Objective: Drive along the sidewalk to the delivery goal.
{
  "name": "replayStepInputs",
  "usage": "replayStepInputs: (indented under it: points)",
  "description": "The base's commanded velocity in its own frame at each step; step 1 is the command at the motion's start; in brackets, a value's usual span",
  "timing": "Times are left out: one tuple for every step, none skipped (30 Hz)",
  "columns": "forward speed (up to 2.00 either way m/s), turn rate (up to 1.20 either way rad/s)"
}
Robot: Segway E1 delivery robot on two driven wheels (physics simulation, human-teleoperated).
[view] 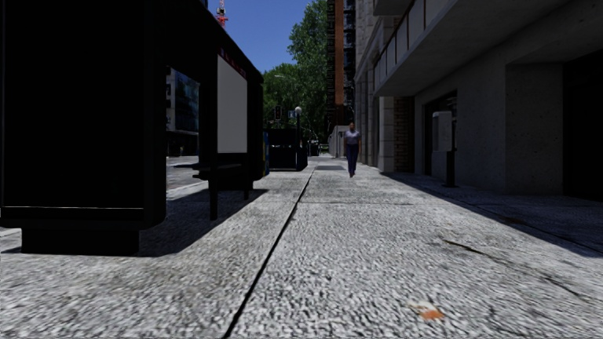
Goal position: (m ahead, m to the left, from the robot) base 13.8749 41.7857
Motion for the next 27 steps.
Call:
replayStepInputs:
  points:
    - [2.0, 0.0]
    - [2.0, 0.0]
    - [2.0, 0.0]
    - [2.0, 0.0]
    - [2.0, 0.0]
    - [2.0, 0.0]
    - [2.0, 0.0]
    - [2.0, 0.0]
    - [2.0, 0.0]
    - [2.0, 0.0]
    - [2.0, 0.0]
    - [2.0, 0.0]
    - [2.0, 0.0]
    - [2.0, 0.0]
    - [2.0, 0.0]
    - [2.0, 0.0]
    - [2.0, 0.0]
    - [2.0, 0.0]
    - [2.0, 0.0]
    - [2.0, 0.0]
    - [2.0, 0.0]
    - [2.0, 0.0]
    - [2.0, 0.0]
    - [2.0, 0.0]
    - [2.0, 0.0]
    - [2.0, -0.06]
    - [2.0, -0.06]
